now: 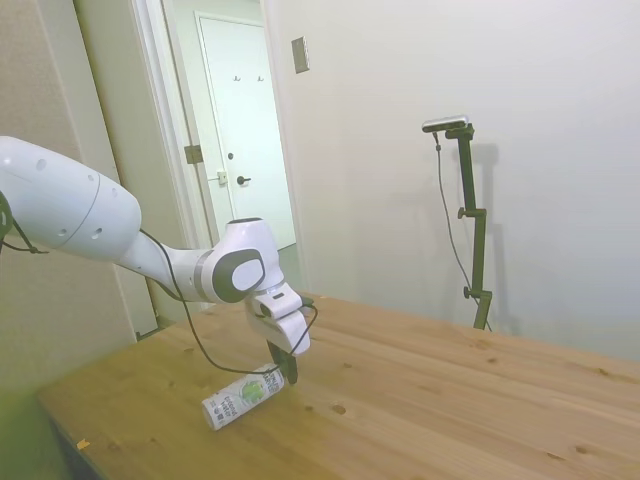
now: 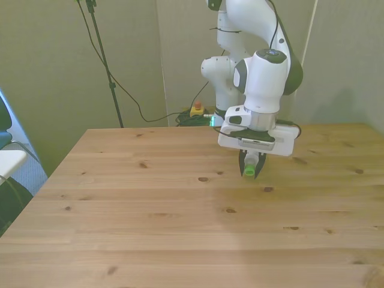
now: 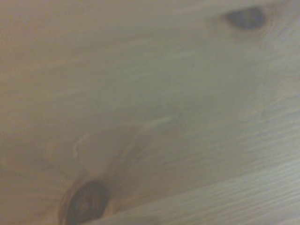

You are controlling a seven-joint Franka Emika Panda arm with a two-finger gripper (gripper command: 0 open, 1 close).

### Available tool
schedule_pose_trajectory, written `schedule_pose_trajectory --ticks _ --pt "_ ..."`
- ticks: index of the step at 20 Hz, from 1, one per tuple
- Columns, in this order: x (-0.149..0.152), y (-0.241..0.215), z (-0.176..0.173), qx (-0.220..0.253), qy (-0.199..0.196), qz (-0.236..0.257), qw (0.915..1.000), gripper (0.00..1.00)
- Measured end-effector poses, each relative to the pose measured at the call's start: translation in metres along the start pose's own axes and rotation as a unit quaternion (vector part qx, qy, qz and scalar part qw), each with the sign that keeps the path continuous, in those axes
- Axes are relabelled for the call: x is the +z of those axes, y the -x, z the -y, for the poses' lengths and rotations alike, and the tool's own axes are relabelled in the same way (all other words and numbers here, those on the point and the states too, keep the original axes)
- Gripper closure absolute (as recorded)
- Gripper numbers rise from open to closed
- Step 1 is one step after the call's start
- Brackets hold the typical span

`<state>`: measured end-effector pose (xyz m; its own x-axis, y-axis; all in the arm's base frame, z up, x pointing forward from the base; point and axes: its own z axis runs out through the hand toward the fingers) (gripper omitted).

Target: Stand the water bottle

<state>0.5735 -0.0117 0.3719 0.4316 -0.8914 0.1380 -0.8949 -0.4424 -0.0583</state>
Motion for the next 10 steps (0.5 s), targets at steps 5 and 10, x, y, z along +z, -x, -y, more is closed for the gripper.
schedule_pose_trajectory --ticks 5,10 --pt "-0.057 -0.018 -0.005 0.06 -0.038 -0.097 0.9928 1.0" --pt "-0.121 -0.015 -0.022 0.091 -0.083 -0.151 0.9809 1.0"
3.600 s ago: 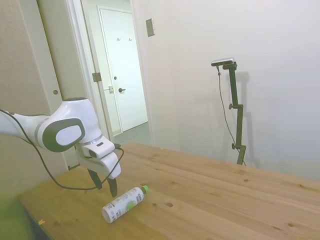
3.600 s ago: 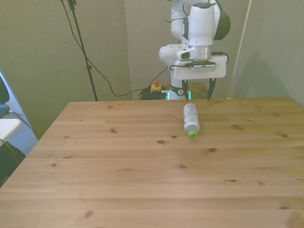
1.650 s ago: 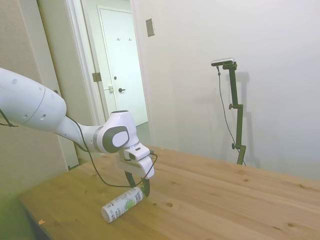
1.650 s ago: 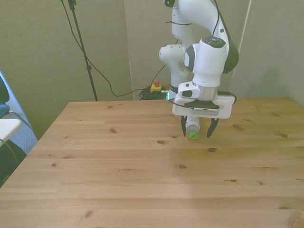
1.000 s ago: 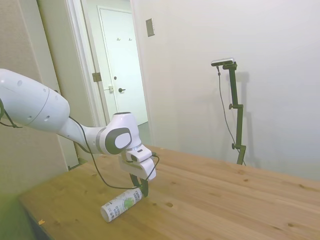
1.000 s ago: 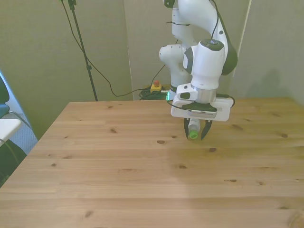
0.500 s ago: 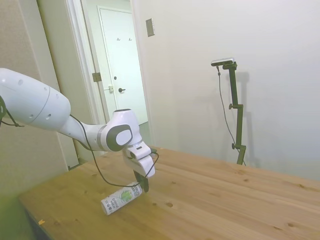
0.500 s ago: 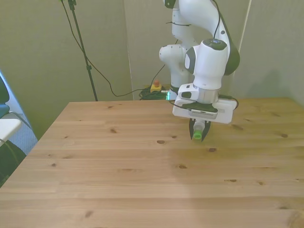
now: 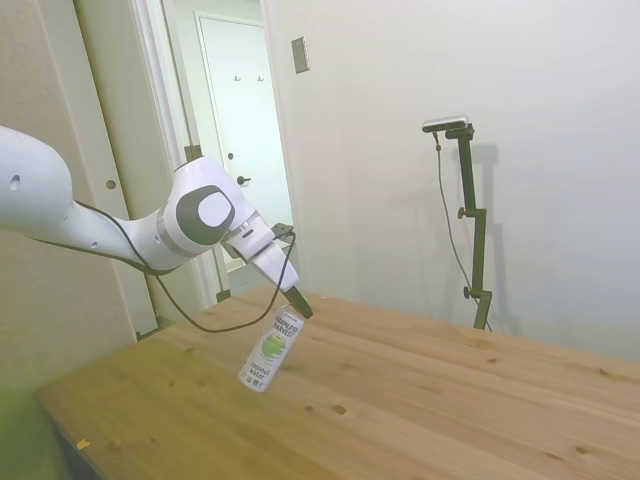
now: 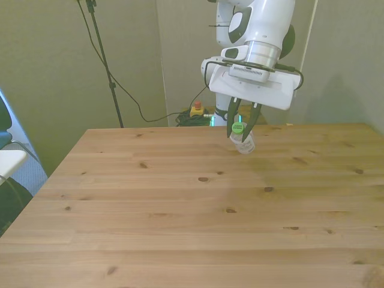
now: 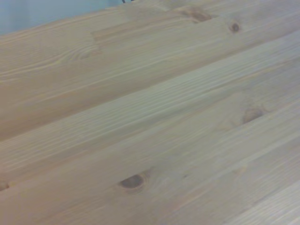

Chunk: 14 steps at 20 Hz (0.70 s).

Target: Stand the water bottle

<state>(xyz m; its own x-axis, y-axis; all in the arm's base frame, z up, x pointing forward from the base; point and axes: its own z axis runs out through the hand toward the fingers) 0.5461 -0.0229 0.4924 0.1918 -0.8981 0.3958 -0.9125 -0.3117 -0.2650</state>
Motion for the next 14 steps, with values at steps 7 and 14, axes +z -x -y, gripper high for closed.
schedule_pose_trajectory --ticks 7,14 --pt "0.01 -0.017 0.02 0.07 -0.026 -0.095 0.9927 1.0" --pt "0.047 -0.03 0.084 0.179 -0.062 -0.207 0.96 1.0"
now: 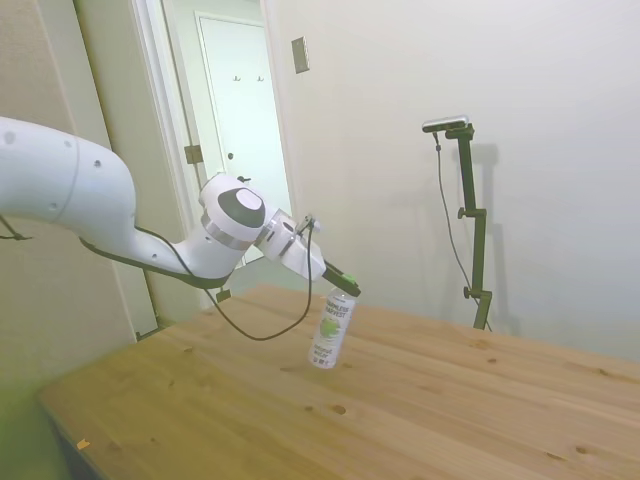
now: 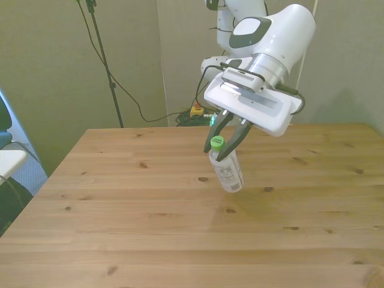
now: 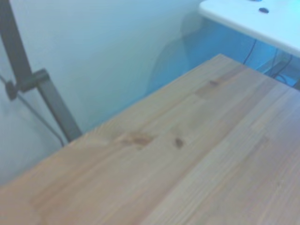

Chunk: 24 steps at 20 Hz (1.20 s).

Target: Stand the water bottle

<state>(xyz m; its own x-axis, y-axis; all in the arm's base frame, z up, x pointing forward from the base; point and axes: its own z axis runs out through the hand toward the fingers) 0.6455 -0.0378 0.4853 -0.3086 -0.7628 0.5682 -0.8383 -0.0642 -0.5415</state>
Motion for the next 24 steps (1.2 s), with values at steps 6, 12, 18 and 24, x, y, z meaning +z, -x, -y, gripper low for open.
schedule_pose_trajectory --ticks 6,12,18,24 --pt "0.016 0.015 0.047 0.082 -0.023 -0.098 0.9915 1.0" --pt "0.035 0.032 0.08 0.129 -0.029 -0.129 0.9828 1.0" --pt "0.031 0.083 0.096 0.135 -0.032 -0.171 0.9754 1.0" --pt "0.052 0.112 0.095 0.13 -0.031 -0.192 0.9724 1.0"
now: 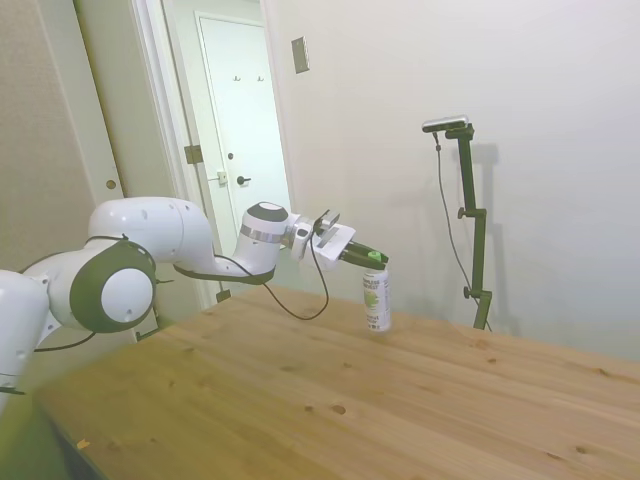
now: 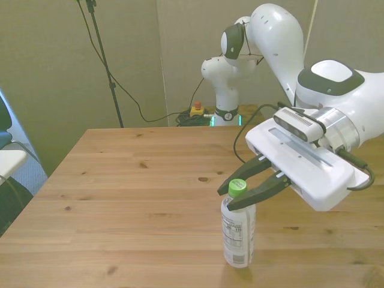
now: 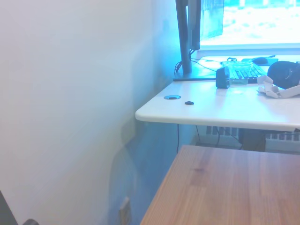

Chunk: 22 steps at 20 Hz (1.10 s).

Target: Stand the water bottle

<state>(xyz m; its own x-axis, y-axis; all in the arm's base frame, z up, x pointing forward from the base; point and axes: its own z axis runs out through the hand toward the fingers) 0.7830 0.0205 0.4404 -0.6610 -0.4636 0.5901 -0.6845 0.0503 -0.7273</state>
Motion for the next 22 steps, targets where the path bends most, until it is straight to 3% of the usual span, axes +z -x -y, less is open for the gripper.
schedule_pose_trajectory --ticks 3,4,22 --pt "0.004 0.009 -0.005 -0.004 0.0 -0.003 1.0 1.0" --pt "0.005 0.012 -0.007 -0.005 0.001 -0.003 1.0 0.0" --pt "0.01 0.008 -0.007 -0.01 0.005 -0.012 0.9999 0.0"
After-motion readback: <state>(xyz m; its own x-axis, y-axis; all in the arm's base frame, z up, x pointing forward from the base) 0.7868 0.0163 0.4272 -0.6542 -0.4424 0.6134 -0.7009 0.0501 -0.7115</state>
